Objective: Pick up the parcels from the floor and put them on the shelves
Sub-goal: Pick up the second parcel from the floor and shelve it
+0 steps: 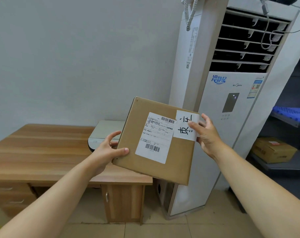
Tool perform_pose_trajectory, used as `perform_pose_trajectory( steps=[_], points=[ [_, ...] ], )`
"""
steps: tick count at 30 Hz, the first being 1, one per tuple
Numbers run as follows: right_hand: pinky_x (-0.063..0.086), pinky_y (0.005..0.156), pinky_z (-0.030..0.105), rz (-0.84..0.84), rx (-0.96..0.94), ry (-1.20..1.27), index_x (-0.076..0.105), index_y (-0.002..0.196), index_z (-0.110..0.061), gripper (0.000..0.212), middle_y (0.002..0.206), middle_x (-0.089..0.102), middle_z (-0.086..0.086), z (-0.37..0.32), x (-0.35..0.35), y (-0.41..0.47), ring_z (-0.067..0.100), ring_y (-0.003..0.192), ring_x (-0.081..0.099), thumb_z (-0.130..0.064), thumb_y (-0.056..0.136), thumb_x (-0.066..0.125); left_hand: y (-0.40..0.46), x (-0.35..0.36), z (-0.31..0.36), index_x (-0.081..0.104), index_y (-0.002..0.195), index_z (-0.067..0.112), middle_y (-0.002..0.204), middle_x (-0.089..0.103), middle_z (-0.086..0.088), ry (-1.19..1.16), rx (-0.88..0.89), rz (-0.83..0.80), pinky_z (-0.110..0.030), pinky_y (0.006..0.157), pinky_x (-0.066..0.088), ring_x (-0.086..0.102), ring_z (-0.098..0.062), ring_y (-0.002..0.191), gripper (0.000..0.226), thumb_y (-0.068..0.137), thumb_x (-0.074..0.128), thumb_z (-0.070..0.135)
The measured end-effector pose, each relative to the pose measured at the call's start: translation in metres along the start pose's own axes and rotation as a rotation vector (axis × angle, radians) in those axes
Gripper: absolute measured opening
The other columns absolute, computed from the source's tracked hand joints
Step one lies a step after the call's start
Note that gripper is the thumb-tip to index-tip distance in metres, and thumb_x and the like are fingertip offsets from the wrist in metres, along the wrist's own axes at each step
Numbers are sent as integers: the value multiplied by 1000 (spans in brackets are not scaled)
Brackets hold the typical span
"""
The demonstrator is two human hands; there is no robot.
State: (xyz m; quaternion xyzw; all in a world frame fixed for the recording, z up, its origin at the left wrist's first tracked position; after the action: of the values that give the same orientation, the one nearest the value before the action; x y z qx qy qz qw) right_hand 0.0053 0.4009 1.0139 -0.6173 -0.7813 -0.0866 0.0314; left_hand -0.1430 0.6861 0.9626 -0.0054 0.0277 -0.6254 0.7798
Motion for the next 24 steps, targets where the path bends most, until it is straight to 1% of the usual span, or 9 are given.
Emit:
perform_pose_trajectory(
  steps=[2, 3, 5, 7, 10, 14, 20, 22, 24],
  points=[
    [46, 99, 48, -18, -8, -139, 13, 146, -31, 93, 147, 36, 7, 12, 6, -6, 25, 125, 48, -26, 75, 74, 2, 0, -4, 37, 130, 39, 115, 52, -7, -48, -9, 60, -33, 72, 54, 61, -27, 101, 116, 28, 90, 51],
    [43, 102, 47, -35, -15, -205, 11, 146, -32, 96, 150, 31, 5, 18, 9, -11, 24, 130, 43, -29, 75, 75, 2, 1, -5, 36, 132, 37, 117, 51, -8, -77, -8, 93, -35, 73, 54, 60, -28, 101, 108, 39, 89, 45],
    [40, 103, 42, -81, -36, -297, 5, 147, -32, 100, 153, 24, 3, 29, 17, -24, 24, 136, 34, -28, 76, 74, 4, 0, -6, 34, 135, 34, 118, 50, -9, -111, 6, 177, -38, 77, 54, 60, -27, 101, 86, 64, 81, 27],
    [36, 105, 42, -134, -75, -365, 1, 146, -34, 103, 154, 19, 1, 41, 24, -35, 23, 138, 29, -27, 75, 75, 6, -3, -7, 34, 136, 33, 118, 50, -8, -120, 24, 252, -39, 79, 53, 60, -26, 99, 77, 73, 76, 18],
    [28, 110, 40, -185, -164, -491, -1, 145, -38, 108, 155, 15, -5, 51, 34, -45, 18, 140, 22, -28, 72, 78, 7, -4, -7, 33, 138, 31, 118, 50, -8, -137, 58, 313, -38, 78, 53, 60, -26, 99, 77, 75, 75, 17],
    [22, 109, 33, -223, -242, -593, 7, 144, -41, 105, 151, 14, -9, 56, 46, -47, 11, 137, 20, -28, 69, 80, 3, -5, -9, 33, 137, 31, 121, 47, -8, -166, 77, 394, -30, 69, 51, 59, -26, 102, 74, 76, 74, 16],
    [21, 103, 22, -300, -301, -644, 22, 144, -35, 94, 150, 12, -6, 62, 75, -42, -1, 122, 18, -23, 71, 79, -14, -21, -9, 33, 136, 26, 122, 43, 2, -51, 184, 481, -24, 66, 48, 53, -9, 96, 67, 81, 69, 14],
    [23, 102, 22, -309, -324, -653, 24, 143, -33, 91, 149, 14, -5, 64, 89, -39, -2, 121, 19, -22, 72, 78, -18, -32, -9, 33, 137, 27, 126, 43, 0, -3, 209, 505, -27, 73, 50, 52, -15, 103, 68, 81, 69, 17],
    [24, 101, 21, -323, -339, -652, 24, 143, -34, 88, 147, 15, -6, 67, 106, -37, -2, 120, 20, -21, 73, 77, -19, -48, -12, 32, 138, 31, 134, 41, -1, 34, 218, 534, -37, 89, 49, 45, -20, 119, 70, 80, 70, 22]
  ],
)
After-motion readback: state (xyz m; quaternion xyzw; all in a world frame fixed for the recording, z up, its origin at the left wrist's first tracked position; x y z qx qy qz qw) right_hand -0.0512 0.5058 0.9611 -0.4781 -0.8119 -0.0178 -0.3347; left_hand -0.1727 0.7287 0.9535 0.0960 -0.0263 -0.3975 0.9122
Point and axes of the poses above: each hand's wrist, its own y-axis towards the middle knuckle, its own x-axis out of the palm, z = x × y, the point moved 4 cm from there along y, towards the middle knuckle
